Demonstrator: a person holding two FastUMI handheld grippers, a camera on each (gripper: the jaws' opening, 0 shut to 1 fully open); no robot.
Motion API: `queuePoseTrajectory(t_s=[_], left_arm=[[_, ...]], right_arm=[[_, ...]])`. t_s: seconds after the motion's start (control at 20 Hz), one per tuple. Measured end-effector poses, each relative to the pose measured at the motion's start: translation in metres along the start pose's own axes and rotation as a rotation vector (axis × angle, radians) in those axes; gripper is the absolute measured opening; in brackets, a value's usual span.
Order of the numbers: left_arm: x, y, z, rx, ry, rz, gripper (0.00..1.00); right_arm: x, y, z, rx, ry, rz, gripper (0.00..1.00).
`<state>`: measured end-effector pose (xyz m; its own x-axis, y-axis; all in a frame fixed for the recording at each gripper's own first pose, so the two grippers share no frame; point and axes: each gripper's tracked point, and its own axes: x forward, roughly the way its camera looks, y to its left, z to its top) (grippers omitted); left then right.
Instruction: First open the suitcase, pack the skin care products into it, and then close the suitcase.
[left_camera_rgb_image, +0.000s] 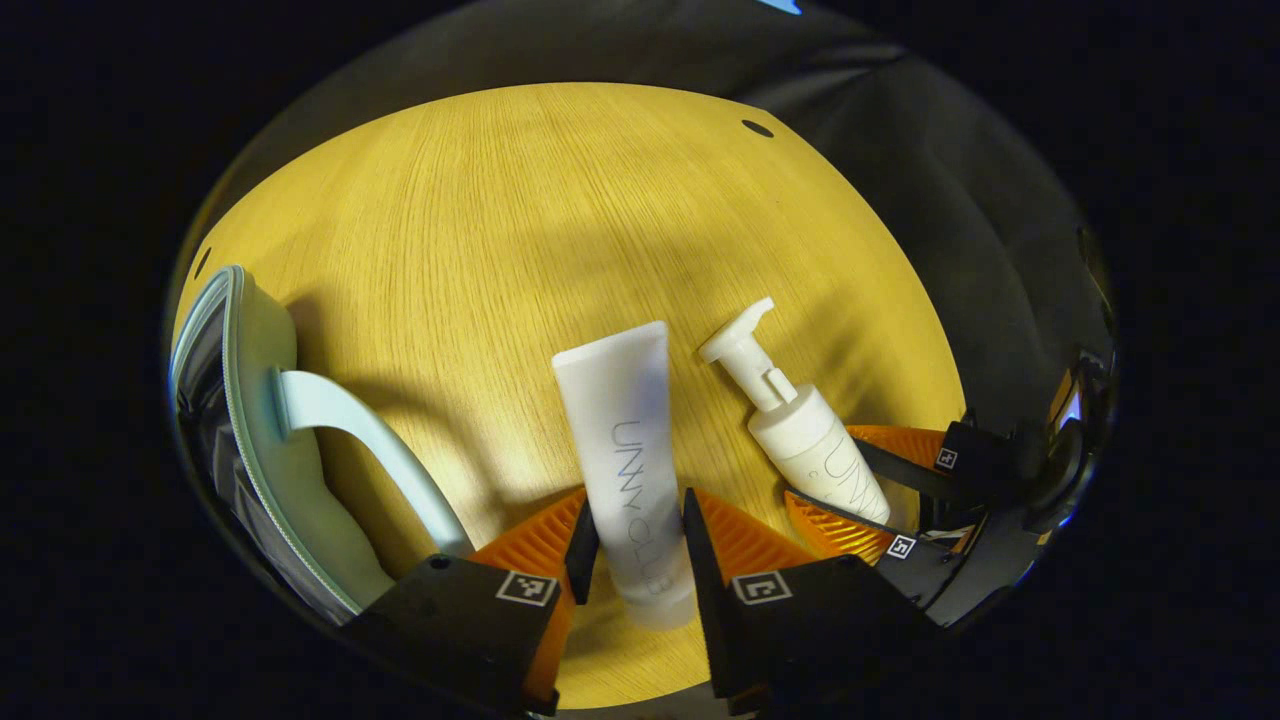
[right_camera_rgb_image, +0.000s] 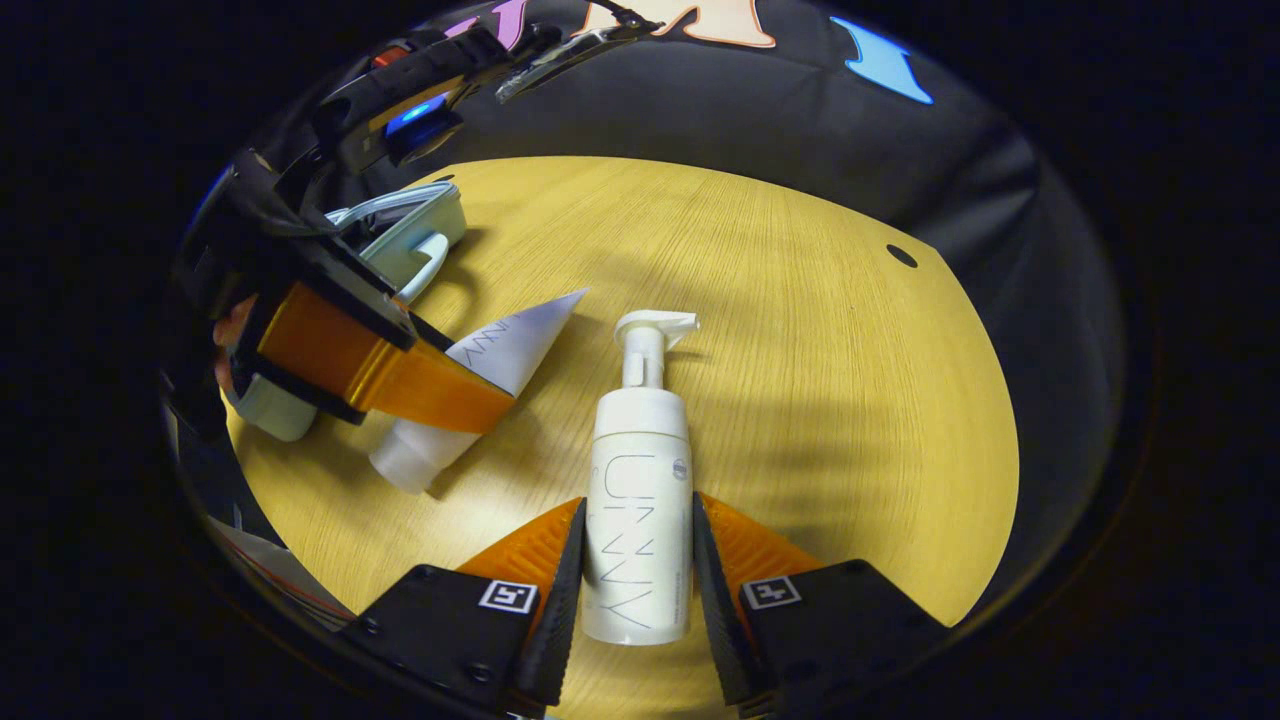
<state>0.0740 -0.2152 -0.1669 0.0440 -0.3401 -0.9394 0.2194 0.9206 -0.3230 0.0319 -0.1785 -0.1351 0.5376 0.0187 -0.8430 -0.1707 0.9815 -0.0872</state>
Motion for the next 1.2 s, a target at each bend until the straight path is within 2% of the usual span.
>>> queuePoseTrajectory(t_s=[0.2,0.3,0.4,0.65,0.8,1.2], left_arm=[[0.000,-0.003,0.005,0.004,0.002,-0.072,0.30],[-0.002,-0.001,0.007,0.014,-0.006,-0.087,0.12],[-0.002,-0.001,0.010,0.030,-0.012,-0.086,0.07],[-0.006,0.001,0.013,0.061,-0.008,-0.080,0.04],[-0.021,0.000,0.011,0.066,-0.018,-0.105,0.03],[-0.130,0.001,0.027,0.107,-0.201,-0.160,0.03]], right_arm=[[0.000,0.006,-0.001,0.000,-0.005,-0.001,0.55],[-0.002,0.007,-0.002,0.001,-0.007,-0.002,0.51],[-0.001,0.008,-0.002,-0.001,-0.013,-0.006,0.50],[-0.005,0.005,-0.006,0.022,-0.015,0.004,0.48],[-0.005,0.001,-0.006,0.056,-0.021,0.011,0.48],[-0.007,0.005,-0.005,0.060,-0.030,-0.001,0.48]])
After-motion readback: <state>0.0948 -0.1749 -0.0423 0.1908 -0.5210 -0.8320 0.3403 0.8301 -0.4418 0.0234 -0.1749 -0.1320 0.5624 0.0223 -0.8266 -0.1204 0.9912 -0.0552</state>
